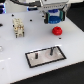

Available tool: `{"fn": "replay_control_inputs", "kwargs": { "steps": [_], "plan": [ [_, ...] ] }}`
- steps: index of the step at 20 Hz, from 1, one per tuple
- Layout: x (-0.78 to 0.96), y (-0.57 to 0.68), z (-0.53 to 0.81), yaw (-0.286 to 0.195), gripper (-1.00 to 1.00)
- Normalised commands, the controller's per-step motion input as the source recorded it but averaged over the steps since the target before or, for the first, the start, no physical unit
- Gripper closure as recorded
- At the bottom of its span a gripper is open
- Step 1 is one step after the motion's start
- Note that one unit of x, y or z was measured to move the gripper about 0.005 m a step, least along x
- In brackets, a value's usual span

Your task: Insert the blue gear onto the right peg, followed by the red gear

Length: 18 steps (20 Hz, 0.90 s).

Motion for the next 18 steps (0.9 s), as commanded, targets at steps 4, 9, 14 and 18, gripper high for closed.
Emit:
{"fn": "replay_control_inputs", "kwargs": {
  "steps": [4,9,14,18],
  "plan": [
    [0.88,-0.15,0.45,0.000,1.00],
    [0.89,-0.15,0.37,0.000,1.00],
    [0.89,-0.18,0.25,0.000,1.00],
    [0.89,-0.20,0.16,0.000,1.00]
  ]
}}
